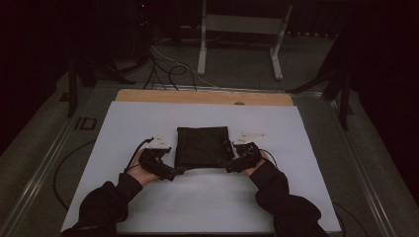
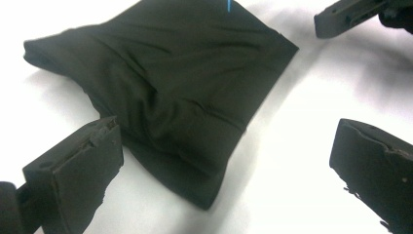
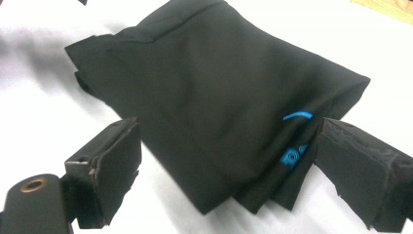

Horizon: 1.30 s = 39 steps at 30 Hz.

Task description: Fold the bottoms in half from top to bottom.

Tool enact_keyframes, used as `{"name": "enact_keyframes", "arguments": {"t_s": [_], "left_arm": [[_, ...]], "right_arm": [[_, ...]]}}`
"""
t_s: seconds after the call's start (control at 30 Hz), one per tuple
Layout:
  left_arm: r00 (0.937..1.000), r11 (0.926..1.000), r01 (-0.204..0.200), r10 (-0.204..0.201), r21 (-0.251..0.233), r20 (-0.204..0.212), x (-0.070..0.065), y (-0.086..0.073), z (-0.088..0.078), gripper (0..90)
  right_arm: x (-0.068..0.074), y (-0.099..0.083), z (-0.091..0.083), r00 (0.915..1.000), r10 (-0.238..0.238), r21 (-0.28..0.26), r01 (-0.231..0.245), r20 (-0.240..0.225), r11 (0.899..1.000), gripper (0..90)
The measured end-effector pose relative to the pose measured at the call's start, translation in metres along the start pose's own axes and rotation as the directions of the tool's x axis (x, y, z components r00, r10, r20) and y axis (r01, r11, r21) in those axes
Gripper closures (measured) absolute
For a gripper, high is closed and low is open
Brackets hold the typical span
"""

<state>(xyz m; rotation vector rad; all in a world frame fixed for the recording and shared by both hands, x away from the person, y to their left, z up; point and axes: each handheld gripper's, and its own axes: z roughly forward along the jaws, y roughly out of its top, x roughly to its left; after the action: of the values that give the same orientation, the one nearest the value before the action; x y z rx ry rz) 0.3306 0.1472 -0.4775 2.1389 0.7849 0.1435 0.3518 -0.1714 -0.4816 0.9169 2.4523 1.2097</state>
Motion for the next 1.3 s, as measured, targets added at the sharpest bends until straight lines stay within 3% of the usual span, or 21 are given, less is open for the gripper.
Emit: {"name": "enact_keyframes", "arguments": {"t_s": [0.27, 0.4, 0.6, 1.13, 1.17, 1.3], "left_arm": [[0.9993, 1.0000, 0.009, -0.009, -0.004, -0.037, -0.005, -0.016, -0.009, 0.0], [0.9990, 0.9998, 0.021, -0.021, -0.003, -0.040, -0.005, -0.024, -0.014, 0.0], [0.9990, 0.9996, 0.027, -0.027, -0.004, -0.035, -0.007, -0.031, -0.021, 0.0], [0.9985, 0.9990, 0.039, -0.040, -0.020, -0.038, -0.016, -0.057, -0.045, 0.0], [0.9982, 0.9989, 0.042, -0.043, -0.022, -0.042, -0.016, -0.061, -0.048, 0.0], [0.9976, 0.9990, 0.041, -0.042, -0.019, -0.055, -0.017, -0.066, -0.053, 0.0]], "right_arm": [[0.005, -0.012, -0.014, 0.9999, -0.002, -0.015, 0.002, -0.012, 1.000, 10.2], [0.007, -0.017, -0.021, 0.9995, -0.032, -0.004, 0.032, -0.007, 0.999, 10.3], [0.009, -0.026, -0.031, 0.9993, -0.038, 0.001, 0.038, 0.006, 0.999, 10.3], [0.012, -0.057, -0.068, 0.9998, 0.003, -0.004, -0.003, 0.020, 1.000, 10.2], [0.012, -0.062, -0.071, 0.9990, -0.012, -0.001, 0.012, 0.042, 1.000, 10.2], [0.012, -0.069, -0.077, 0.9986, -0.003, -0.011, 0.004, 0.052, 1.000, 10.2]]}}
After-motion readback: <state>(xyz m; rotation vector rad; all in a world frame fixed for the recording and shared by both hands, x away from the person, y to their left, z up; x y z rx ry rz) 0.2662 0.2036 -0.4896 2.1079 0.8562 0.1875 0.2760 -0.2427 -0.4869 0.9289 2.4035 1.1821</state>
